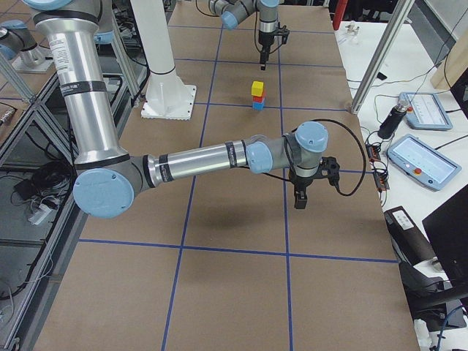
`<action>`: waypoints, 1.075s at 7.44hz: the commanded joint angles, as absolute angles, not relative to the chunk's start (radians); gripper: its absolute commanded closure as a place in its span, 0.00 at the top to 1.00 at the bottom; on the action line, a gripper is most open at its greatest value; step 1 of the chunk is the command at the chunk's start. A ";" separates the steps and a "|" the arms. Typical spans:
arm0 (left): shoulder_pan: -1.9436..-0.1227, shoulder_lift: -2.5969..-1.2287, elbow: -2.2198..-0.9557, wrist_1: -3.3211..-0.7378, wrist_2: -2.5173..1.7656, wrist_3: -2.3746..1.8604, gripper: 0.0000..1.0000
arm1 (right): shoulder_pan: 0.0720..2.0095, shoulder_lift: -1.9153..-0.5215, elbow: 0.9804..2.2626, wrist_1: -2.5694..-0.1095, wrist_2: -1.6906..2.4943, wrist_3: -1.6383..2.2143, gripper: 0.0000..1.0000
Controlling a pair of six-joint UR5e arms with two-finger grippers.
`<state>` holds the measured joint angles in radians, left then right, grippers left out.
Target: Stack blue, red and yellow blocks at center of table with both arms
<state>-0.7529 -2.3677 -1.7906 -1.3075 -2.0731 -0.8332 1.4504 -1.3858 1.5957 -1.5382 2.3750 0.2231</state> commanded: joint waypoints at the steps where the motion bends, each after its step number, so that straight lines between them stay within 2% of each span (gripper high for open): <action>1: -0.959 -1.991 -2.044 -1.287 -2.152 -0.553 1.00 | 1.500 -1.472 1.607 -1.522 2.375 0.199 1.00; 2: -1.060 -1.874 -2.039 -1.328 -2.155 -0.533 1.00 | 1.526 -1.500 1.620 -1.522 2.372 0.186 1.00; 4: -1.261 -1.736 -1.921 -1.348 -2.157 -0.186 1.00 | 1.546 -1.543 1.620 -1.519 2.335 0.163 1.00; 6: -1.505 -1.723 -1.704 -1.359 -2.257 0.164 1.00 | 1.577 -1.548 1.618 -1.534 2.355 0.074 1.00; 8: -1.588 -1.707 -1.481 -1.534 -2.332 0.365 1.00 | 1.591 -1.558 1.614 -1.539 2.367 0.065 1.00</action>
<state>-1.5362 -1.7191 -1.6113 -1.4340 -2.2968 0.2535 1.5804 -1.5532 1.6158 -1.5342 2.3594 0.0763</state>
